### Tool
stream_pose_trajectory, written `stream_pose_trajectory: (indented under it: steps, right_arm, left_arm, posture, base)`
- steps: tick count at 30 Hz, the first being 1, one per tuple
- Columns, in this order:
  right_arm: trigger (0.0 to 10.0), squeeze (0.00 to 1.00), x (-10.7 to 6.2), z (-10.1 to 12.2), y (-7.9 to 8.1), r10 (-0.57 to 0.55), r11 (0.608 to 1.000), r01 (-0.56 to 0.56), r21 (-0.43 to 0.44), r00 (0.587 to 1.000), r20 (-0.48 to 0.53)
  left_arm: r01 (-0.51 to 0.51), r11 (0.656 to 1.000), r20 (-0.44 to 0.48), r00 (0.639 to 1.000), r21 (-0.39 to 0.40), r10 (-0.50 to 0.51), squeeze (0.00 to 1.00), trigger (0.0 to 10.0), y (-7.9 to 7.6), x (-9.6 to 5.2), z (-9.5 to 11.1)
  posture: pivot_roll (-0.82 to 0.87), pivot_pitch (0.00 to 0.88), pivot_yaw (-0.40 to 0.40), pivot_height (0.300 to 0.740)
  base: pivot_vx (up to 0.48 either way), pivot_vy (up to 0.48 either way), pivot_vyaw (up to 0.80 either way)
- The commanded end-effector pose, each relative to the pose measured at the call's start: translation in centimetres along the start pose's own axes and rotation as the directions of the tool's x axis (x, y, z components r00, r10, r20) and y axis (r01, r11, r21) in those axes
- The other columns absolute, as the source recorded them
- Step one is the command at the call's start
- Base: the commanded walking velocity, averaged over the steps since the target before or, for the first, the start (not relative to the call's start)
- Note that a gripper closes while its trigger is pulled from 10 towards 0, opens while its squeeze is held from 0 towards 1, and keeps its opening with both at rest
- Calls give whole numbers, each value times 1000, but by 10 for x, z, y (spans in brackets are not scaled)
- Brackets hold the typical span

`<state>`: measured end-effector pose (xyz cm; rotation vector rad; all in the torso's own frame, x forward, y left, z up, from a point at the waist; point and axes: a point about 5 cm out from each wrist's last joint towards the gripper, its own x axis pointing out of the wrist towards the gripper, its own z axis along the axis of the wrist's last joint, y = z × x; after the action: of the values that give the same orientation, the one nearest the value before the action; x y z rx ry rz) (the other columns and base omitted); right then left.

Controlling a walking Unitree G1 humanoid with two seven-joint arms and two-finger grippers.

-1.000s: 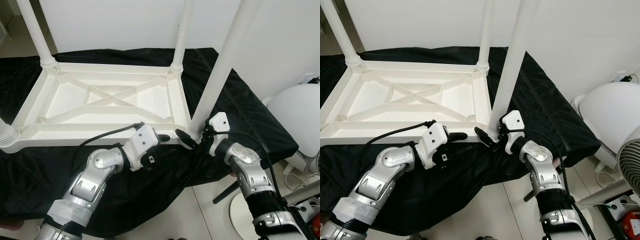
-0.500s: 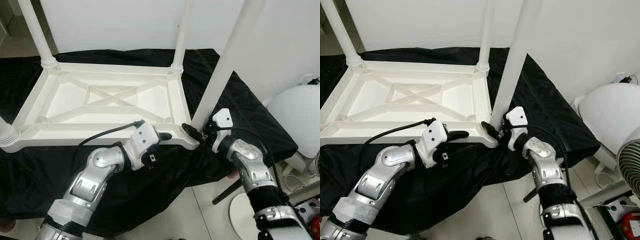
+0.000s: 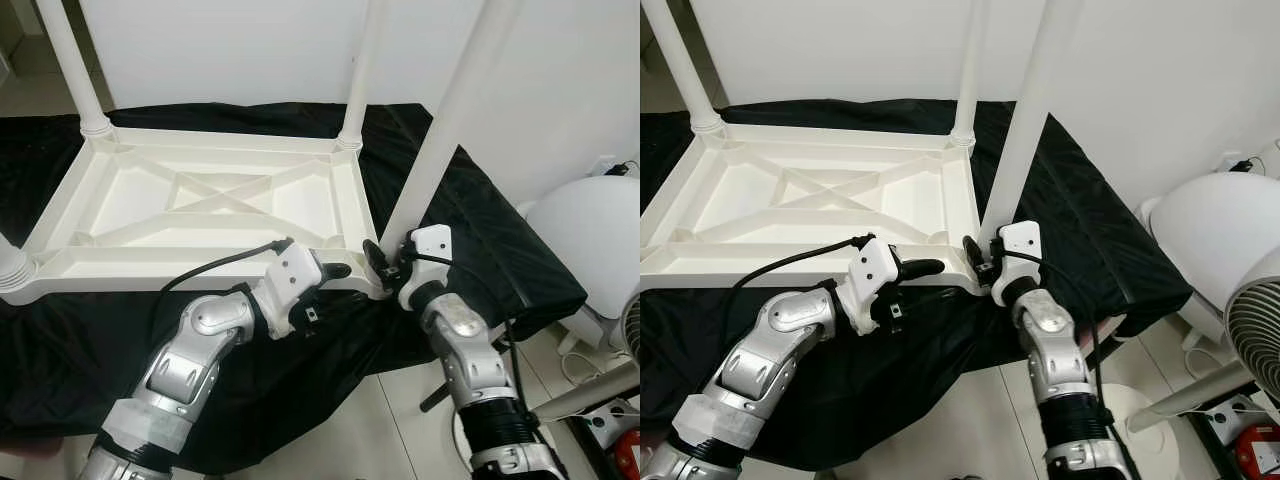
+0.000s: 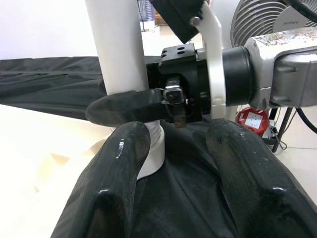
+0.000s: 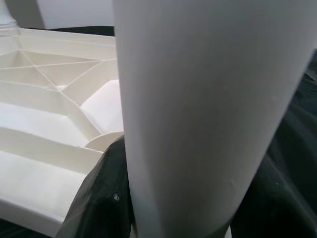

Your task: Building children table

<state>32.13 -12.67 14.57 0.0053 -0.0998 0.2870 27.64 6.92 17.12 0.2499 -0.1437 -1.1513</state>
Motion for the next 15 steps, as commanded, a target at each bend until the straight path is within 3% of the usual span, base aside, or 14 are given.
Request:
stream_pose_trajectory:
  steps: [1, 3, 4, 7, 13, 14, 15]
  right_arm:
    - [10000, 0, -4, -10, -2, -111, 992, 113, 47, 992, -52]
    - [10000, 0, -2, -8, 9, -237, 967, 239, 88, 971, -39]
    - [10000, 0, -2, -8, 9, -237, 967, 239, 88, 971, -39]
    - [10000, 0, -2, 3, 13, -376, 919, 371, 132, 927, 15]
    - [10000, 0, -7, 11, 21, -302, 945, 290, 153, 951, 63]
    - [10000, 1000, -8, 11, 22, -299, 945, 285, 161, 952, 68]
    - [10000, 1000, -9, 11, 21, -299, 944, 284, 167, 951, 72]
  left_arm:
    - [-26, 1000, 3, 1000, -7, 26, 0, 10000, 2, 1, 2]
    - [-36, 999, 8, 999, -7, 36, 0, 10000, 3, 2, 3]
    - [-36, 999, 8, 999, -7, 36, 0, 10000, 3, 2, 3]
    - [-47, 999, 17, 999, -12, 47, 0, 10000, 4, 3, 6]
    - [-45, 999, 14, 999, -18, 45, 0, 10000, 3, 2, 5]
    - [-46, 999, 12, 999, -17, 47, 0, 10000, 3, 2, 5]
    - [-48, 999, 10, 999, -16, 48, 0, 10000, 3, 2, 5]
  posture:
    - [45, 65, -60, 740]
    - [50, 80, -55, 740]
    - [50, 80, -55, 740]
    - [50, 83, -50, 740]
    - [47, 94, -47, 740]
    - [49, 94, -46, 740]
    - [49, 94, -46, 740]
  base:
    - [0, 0, 0]
    - [0, 0, 0]
    - [0, 0, 0]
    - [0, 0, 0]
    - [0, 0, 0]
    - [0, 0, 0]
    - [0, 0, 0]
